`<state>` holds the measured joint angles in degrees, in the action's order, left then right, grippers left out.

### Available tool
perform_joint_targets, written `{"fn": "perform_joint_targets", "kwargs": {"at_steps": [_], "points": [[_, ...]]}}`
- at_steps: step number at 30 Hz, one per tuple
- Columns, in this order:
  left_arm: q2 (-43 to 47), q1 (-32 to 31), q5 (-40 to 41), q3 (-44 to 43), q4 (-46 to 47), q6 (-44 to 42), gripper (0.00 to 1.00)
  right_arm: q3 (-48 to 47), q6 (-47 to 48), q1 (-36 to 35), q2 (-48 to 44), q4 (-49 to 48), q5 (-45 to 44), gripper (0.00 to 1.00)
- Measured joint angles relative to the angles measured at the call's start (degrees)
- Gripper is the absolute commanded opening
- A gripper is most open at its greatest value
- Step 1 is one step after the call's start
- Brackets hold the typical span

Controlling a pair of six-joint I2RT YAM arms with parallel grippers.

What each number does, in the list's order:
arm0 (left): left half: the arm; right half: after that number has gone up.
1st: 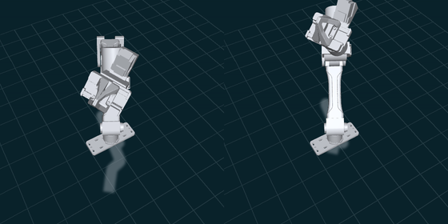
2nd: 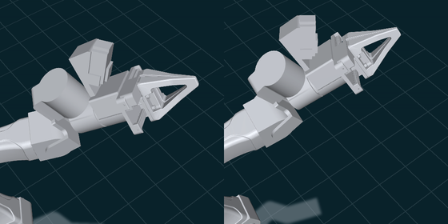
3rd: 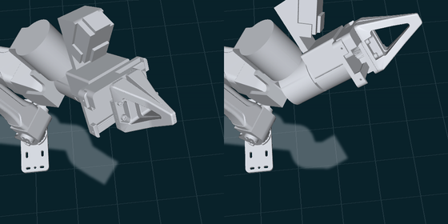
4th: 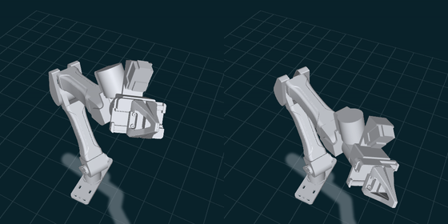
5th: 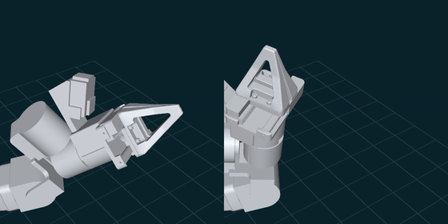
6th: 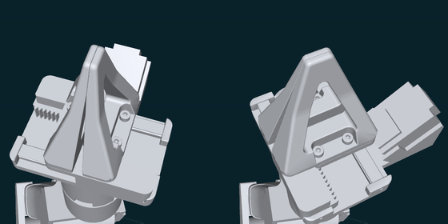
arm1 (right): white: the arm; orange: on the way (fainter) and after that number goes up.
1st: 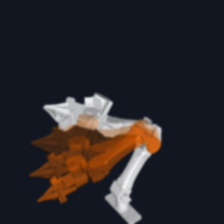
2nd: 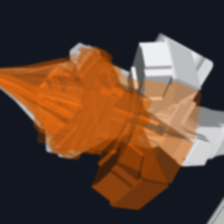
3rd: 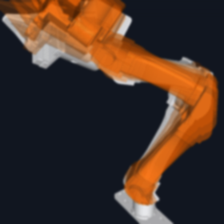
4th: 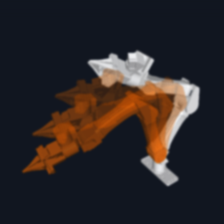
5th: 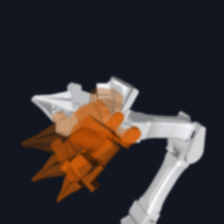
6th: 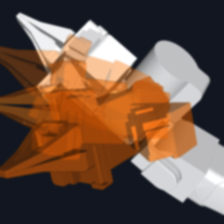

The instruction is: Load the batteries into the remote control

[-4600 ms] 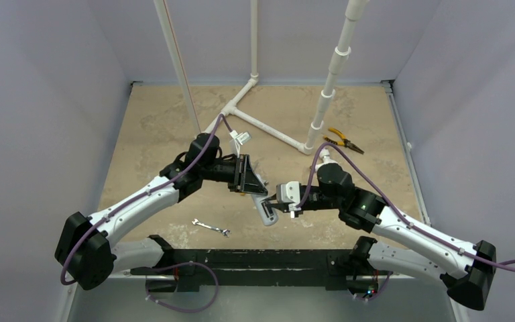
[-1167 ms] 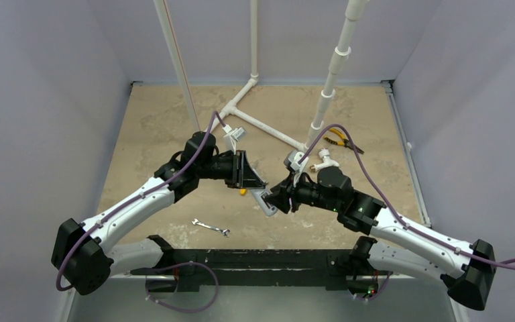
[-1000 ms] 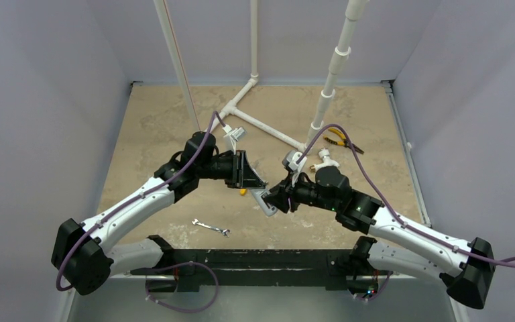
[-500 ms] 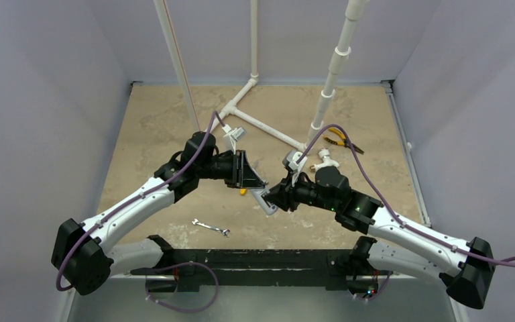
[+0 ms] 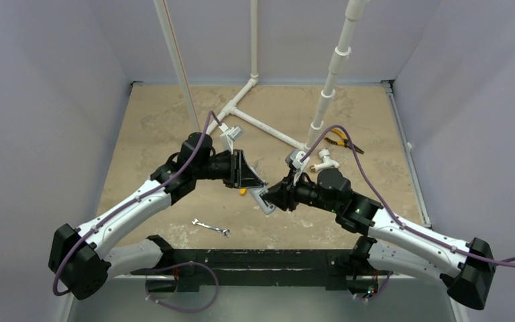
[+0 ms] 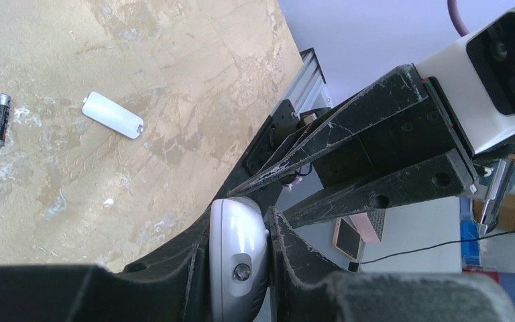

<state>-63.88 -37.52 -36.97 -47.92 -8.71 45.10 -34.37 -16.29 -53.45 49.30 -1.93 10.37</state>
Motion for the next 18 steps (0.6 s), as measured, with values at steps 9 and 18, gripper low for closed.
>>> {"fn": "perform_joint_targets", "kwargs": {"at_steps": [9,18], "points": [[1.5,0.0,-0.7,0.5,1.8,-0.3,0.00,0.6,-2.6,0.0,-0.7,-2.1,-0.4,0.45],[1.5,0.0,-0.9,0.6,2.2,-0.3,0.00,0.8,-3.0,0.0,-1.0,-2.4,-0.3,0.03]]}}
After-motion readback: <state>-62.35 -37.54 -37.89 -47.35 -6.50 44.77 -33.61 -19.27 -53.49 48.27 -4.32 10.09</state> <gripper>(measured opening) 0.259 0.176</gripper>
